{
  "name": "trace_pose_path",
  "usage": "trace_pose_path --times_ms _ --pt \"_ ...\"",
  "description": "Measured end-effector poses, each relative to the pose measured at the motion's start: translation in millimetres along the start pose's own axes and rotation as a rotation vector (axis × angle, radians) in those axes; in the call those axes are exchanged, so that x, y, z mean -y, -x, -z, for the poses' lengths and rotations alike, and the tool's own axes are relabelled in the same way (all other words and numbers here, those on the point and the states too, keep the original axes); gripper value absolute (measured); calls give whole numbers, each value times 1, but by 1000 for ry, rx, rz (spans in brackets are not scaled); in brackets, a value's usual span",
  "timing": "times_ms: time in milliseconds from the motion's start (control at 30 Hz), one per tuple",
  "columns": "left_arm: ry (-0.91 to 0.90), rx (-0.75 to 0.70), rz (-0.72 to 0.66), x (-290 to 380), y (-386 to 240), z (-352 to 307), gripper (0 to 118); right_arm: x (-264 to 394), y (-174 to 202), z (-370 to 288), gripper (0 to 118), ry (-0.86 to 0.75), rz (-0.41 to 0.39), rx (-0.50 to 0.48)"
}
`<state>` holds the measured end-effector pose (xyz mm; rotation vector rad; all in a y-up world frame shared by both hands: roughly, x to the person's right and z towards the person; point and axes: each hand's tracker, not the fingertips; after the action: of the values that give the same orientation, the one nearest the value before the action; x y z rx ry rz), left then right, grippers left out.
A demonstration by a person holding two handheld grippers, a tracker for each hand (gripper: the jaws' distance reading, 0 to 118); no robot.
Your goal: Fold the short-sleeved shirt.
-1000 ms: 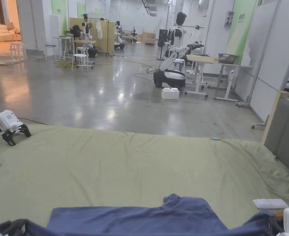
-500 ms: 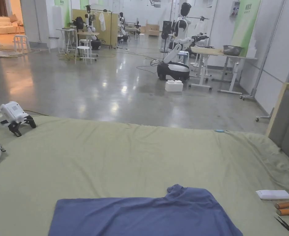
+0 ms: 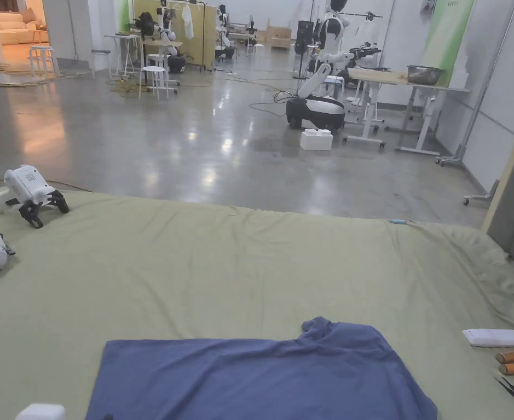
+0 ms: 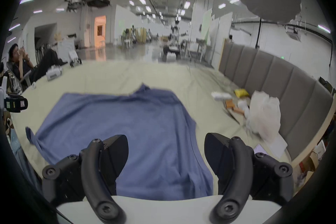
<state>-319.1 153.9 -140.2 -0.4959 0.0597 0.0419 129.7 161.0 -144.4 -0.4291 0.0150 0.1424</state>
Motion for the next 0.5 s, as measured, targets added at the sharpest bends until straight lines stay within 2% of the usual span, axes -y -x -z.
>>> trace_pose_path --times_ms 67,167,267,400,433,500 --pt "-78 -23 13 -15 -10 -1 65 -15 13 2 89 -79 -5 11" --pt "-178 -56 38 -34 -29 -5 62 -33 32 3 75 -193 15 6" --pt "-254 -70 41 -47 -42 -4 43 -52 49 8 47 -248 33 -14" --pt "-335 -88 48 -60 -55 -4 11 -72 65 13 6 -340 51 11" --pt "-353 -93 59 -62 -57 -4 3 -75 68 13 5 -360 60 21" --pt "-388 -107 75 -66 -61 -4 0 -83 72 14 0 -391 70 20"
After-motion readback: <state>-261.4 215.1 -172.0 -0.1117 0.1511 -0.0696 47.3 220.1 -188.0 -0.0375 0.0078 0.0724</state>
